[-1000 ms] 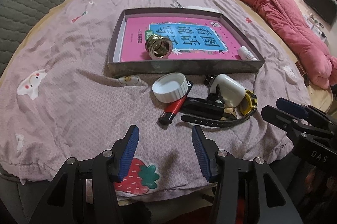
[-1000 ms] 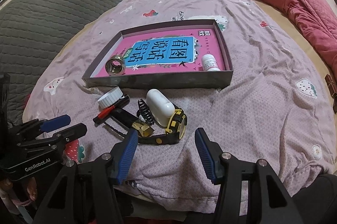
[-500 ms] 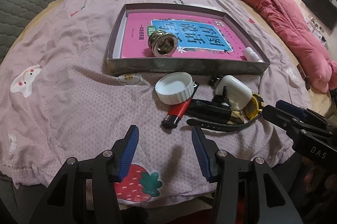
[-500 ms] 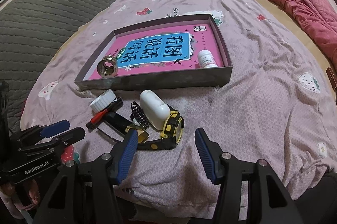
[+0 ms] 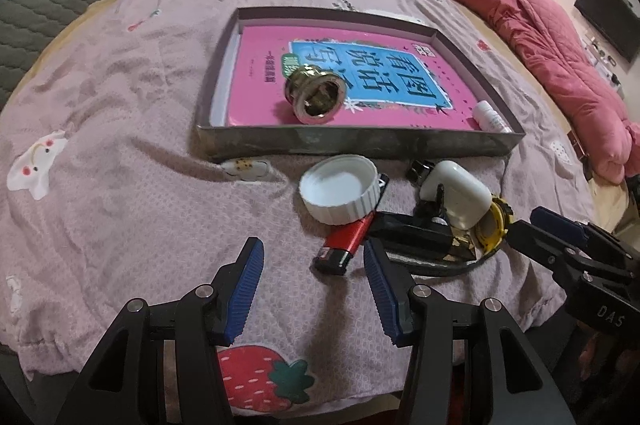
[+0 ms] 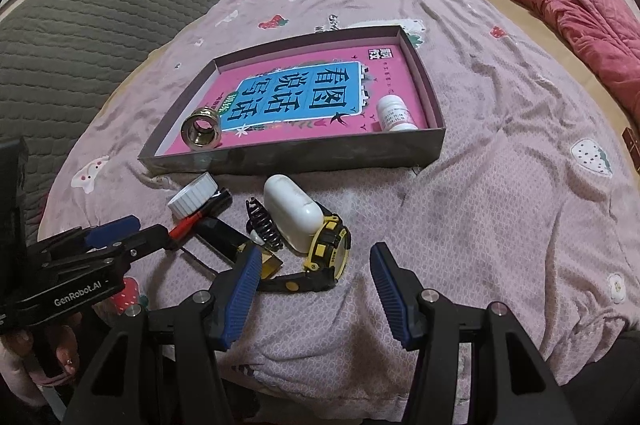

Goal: Organize rigid objects

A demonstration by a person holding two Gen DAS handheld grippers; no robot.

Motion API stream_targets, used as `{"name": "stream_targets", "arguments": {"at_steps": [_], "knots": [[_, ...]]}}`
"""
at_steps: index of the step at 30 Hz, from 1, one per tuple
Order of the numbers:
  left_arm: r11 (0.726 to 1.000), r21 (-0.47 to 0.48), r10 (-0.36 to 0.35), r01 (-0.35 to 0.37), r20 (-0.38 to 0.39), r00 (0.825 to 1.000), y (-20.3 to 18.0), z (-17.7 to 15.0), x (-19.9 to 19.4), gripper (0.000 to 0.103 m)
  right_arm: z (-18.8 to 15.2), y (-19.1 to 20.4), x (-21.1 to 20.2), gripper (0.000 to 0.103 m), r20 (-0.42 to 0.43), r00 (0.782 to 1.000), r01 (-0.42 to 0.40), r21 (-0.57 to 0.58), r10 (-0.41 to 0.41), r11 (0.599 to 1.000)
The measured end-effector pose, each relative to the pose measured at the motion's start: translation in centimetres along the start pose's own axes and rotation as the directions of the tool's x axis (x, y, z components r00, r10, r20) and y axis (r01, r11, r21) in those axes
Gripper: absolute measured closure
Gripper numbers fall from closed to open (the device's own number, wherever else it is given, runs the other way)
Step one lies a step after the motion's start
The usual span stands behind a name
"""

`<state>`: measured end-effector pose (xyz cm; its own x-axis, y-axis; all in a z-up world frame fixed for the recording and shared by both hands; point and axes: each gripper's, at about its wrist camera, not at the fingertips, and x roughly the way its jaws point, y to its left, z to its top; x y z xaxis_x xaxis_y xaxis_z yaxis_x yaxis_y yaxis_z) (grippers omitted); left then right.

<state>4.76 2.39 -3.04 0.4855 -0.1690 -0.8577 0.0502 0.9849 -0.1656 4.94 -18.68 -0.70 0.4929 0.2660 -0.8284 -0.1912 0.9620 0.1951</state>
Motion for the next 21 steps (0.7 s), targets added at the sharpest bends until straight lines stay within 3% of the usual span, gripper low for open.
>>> {"name": "stream_targets", "arguments": {"at_steps": [21], "knots": [[0.999,-0.038,-0.020,0.020,-0.011,1.000,0.0,1.5,1.9,0.049,0.4,-0.3,0.9,0.047,0.000,1.000,-0.005,0.006,0.005,1.000]]}}
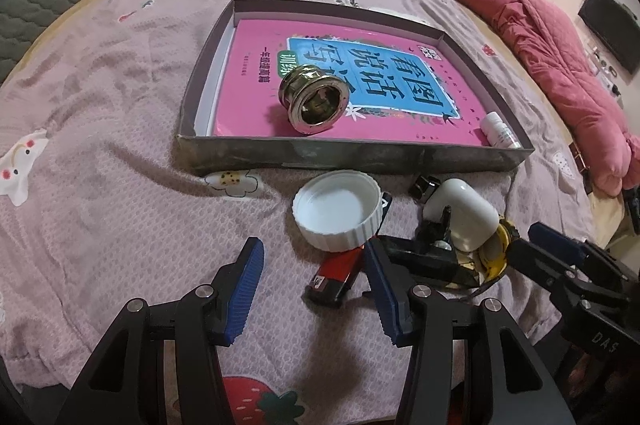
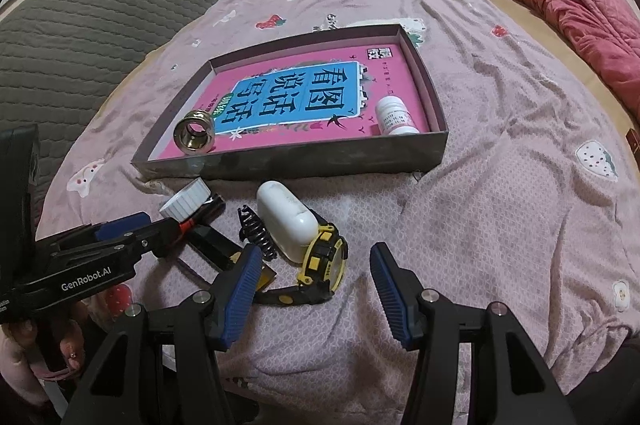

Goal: Organize rigid objects

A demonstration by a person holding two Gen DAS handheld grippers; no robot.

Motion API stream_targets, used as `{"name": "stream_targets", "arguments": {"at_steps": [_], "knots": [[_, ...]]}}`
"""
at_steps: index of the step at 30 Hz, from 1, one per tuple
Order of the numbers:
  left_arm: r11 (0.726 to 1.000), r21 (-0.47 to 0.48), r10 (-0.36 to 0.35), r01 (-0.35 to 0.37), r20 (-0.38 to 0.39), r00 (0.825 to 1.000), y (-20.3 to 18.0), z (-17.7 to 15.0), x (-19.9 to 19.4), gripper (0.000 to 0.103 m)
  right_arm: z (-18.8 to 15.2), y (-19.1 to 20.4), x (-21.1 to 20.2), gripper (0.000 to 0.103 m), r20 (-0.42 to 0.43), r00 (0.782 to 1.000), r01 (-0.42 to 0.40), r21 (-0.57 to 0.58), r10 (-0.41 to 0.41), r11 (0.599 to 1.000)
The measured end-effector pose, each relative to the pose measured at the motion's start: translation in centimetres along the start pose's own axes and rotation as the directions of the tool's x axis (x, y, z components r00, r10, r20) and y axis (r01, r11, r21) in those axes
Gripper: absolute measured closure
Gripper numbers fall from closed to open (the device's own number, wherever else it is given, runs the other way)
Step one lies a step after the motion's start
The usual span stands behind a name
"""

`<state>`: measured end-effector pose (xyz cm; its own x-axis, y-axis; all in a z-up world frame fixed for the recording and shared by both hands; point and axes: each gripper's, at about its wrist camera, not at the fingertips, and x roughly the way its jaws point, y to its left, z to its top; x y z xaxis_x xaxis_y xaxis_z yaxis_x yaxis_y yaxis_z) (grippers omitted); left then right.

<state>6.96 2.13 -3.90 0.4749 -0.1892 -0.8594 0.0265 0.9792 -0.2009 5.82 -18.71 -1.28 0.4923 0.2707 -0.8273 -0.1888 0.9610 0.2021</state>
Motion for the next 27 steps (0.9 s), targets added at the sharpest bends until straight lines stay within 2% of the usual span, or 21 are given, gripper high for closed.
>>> {"name": "stream_targets", "arguments": {"at_steps": [8,19,27], "knots": [[1.000,0.012,0.007,-0.007,0.001,1.000,-0.6,0.5,0.4,0.049,-0.1,-0.4,0.8,0.047,-0.020,1.000,-0.004,0.013,0.005,1.000],[1.000,-0.001,-0.025,0.025,-0.012,1.000,-0.9,1.3,1.7,0.049,0.0,0.1,1.0,0.047,-0.022,1.000,-0.018,-0.011,0.018,1.000],[0.999,-0.016,-0.052,0.052,-0.023,0.998,-0.8,1.9,2.9,0.049,0.2,-0.8,1.9,0.047,-0.046,0.998,-0.034,0.042,0.036,0.999]]}}
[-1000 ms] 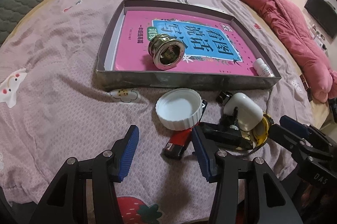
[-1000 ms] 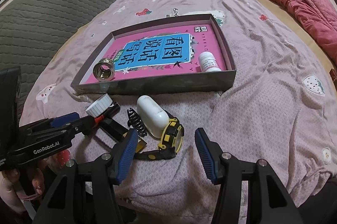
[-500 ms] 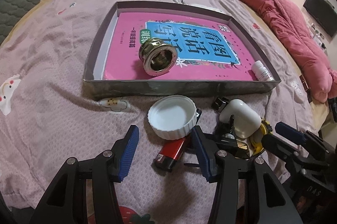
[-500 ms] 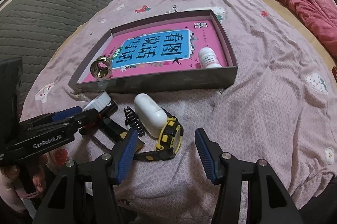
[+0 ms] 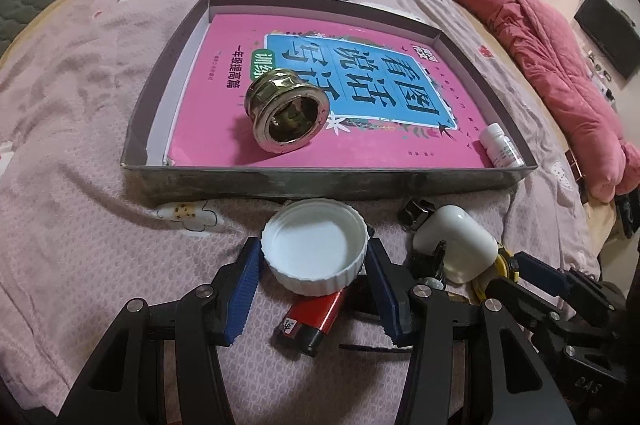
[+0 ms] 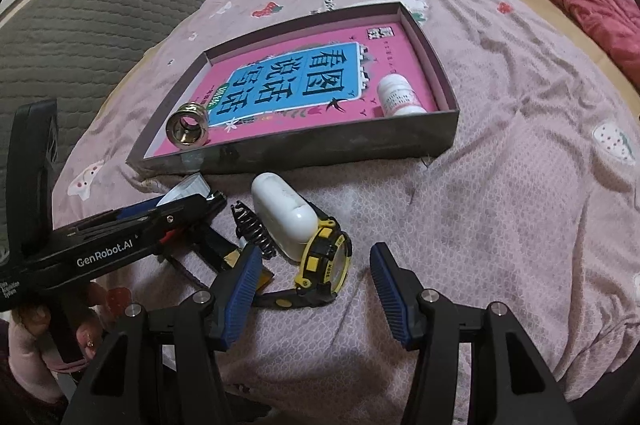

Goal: Organize rigid objects

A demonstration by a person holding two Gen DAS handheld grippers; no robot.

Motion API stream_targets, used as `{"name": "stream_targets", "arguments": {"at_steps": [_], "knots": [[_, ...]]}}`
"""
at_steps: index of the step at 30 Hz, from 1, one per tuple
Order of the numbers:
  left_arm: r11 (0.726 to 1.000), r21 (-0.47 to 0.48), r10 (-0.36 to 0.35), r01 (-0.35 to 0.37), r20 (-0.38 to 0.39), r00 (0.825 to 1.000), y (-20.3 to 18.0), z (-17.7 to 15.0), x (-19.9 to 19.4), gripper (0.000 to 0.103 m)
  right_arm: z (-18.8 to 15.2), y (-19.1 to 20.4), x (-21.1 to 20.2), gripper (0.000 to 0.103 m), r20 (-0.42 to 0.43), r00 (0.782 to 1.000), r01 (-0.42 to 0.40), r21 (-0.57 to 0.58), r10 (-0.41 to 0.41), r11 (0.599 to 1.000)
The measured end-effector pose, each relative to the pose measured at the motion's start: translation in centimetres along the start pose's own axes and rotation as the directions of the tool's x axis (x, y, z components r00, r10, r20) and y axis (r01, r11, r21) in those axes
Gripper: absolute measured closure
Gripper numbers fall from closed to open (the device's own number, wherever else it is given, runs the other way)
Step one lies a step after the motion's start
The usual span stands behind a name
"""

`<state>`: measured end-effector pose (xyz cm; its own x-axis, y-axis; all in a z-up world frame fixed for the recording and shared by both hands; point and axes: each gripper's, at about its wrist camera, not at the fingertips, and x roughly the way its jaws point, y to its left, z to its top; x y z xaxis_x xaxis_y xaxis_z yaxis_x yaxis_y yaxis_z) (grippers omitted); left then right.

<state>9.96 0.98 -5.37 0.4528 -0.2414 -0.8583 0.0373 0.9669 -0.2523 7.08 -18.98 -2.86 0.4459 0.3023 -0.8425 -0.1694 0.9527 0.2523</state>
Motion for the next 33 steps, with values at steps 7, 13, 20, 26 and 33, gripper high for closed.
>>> {"name": "stream_targets", "arguments": {"at_steps": [7,13,20,26,33], "knots": [[0.999,-0.024,-0.025,0.025,0.001,1.000,0.7,0.6,0.8,0.047,0.2,-0.4,0.8,0.047,-0.027,1.000,0.002,0.035,-0.001,0.999],[0.998,-0.051,-0.034,0.035,0.020,0.999,1.3,0.7,0.3,0.047,0.0,-0.3,1.7,0.047,-0.052,0.998,0.025,0.021,-0.024,0.999],[0.995,-0.078,-0.065,0.065,0.007,0.998,1.7,0.4,0.4,0.047,-0.2,-0.1,1.8,0.051,-0.057,0.998,0.026,-0.014,-0.027,1.000],[0.986,-0.122,-0.115,0.114,-0.002,0.993,2.4,-0.1,0.6,0.047,-0.3,0.1,1.9,0.053,-0.065,0.997,0.027,-0.037,-0.029,0.999],[0.981,-0.147,-0.127,0.126,0.006,0.992,2.3,0.2,0.7,0.051,-0.3,0.4,1.9,0.063,-0.069,0.998,0.010,-0.056,-0.014,0.998]]}}
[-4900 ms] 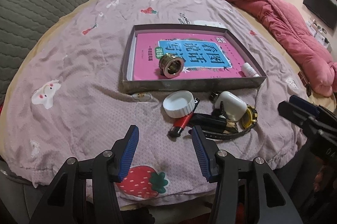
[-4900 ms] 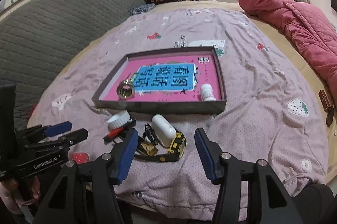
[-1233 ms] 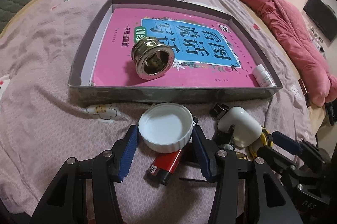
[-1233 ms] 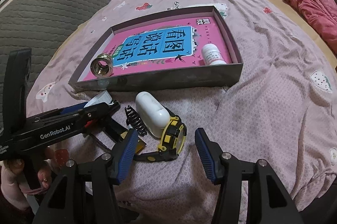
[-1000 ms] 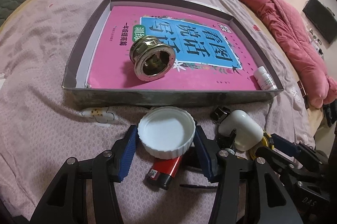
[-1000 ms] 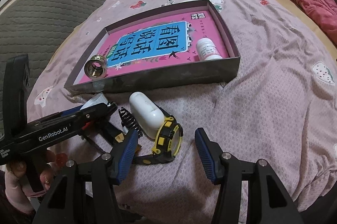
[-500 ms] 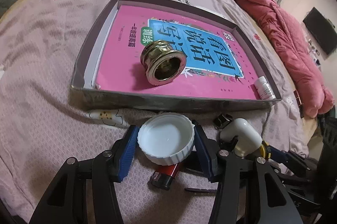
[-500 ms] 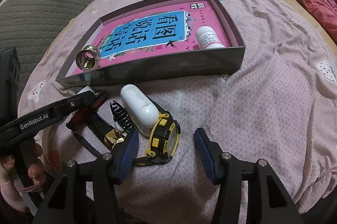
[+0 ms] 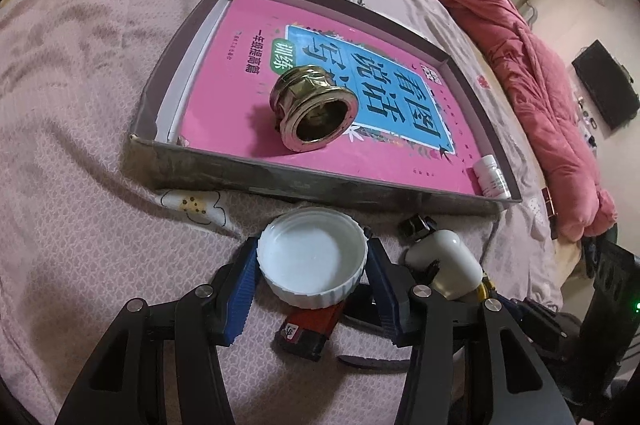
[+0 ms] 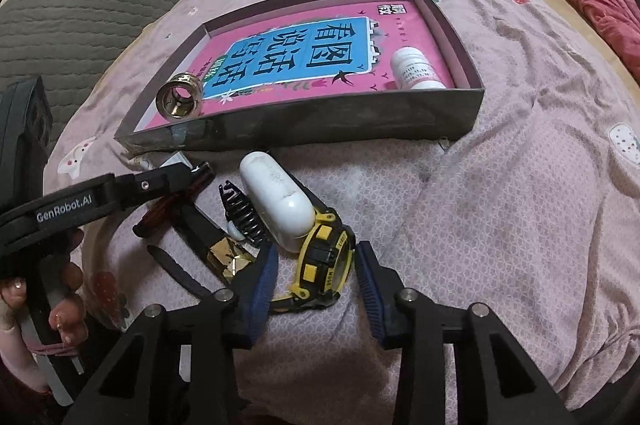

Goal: Organize rigid objects
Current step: 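Close the right tool on the yellow tape measure while the left tool holds the cap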

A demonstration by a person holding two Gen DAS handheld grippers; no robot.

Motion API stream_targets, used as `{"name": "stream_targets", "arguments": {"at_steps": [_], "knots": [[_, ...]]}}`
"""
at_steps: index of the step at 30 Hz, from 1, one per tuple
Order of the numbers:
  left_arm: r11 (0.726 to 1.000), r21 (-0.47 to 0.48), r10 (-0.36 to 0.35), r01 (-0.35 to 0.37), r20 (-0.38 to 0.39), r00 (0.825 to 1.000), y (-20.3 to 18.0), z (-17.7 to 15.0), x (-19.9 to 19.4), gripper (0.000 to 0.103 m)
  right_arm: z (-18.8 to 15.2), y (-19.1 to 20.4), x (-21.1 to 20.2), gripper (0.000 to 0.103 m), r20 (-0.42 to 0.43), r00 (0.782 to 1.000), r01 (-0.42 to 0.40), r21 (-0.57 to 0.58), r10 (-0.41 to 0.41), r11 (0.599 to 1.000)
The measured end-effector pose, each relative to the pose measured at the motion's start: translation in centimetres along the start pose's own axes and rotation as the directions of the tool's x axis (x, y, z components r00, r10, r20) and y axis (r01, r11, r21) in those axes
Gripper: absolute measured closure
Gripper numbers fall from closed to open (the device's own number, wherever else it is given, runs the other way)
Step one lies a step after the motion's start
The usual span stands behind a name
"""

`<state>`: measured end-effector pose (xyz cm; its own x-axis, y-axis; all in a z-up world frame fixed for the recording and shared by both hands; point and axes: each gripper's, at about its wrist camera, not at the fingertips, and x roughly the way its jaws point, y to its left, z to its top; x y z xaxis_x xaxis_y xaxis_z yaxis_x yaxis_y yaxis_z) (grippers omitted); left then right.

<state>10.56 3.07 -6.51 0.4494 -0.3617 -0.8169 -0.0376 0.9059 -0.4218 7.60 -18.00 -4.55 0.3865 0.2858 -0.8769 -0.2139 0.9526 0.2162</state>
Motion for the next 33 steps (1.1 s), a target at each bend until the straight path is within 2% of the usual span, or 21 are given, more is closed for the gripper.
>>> {"name": "stream_targets", "arguments": {"at_steps": [8,11,33], "knots": [[1.000,-0.002,-0.011,0.011,0.008,1.000,0.0,0.2,-0.2,0.051,0.0,-0.3,-0.1,0.071,0.001,1.000,0.001,0.007,-0.001,1.000],[1.000,0.018,0.008,-0.008,0.017,1.000,-0.3,0.2,-0.3,0.051,0.0,-0.4,-0.2,0.081,0.002,1.000,0.016,0.009,-0.016,1.000],[0.995,0.078,0.052,-0.056,0.055,0.997,-0.9,-0.4,-1.6,0.051,0.5,-1.3,-1.5,0.085,0.057,0.997,0.059,0.000,-0.059,0.998]]}}
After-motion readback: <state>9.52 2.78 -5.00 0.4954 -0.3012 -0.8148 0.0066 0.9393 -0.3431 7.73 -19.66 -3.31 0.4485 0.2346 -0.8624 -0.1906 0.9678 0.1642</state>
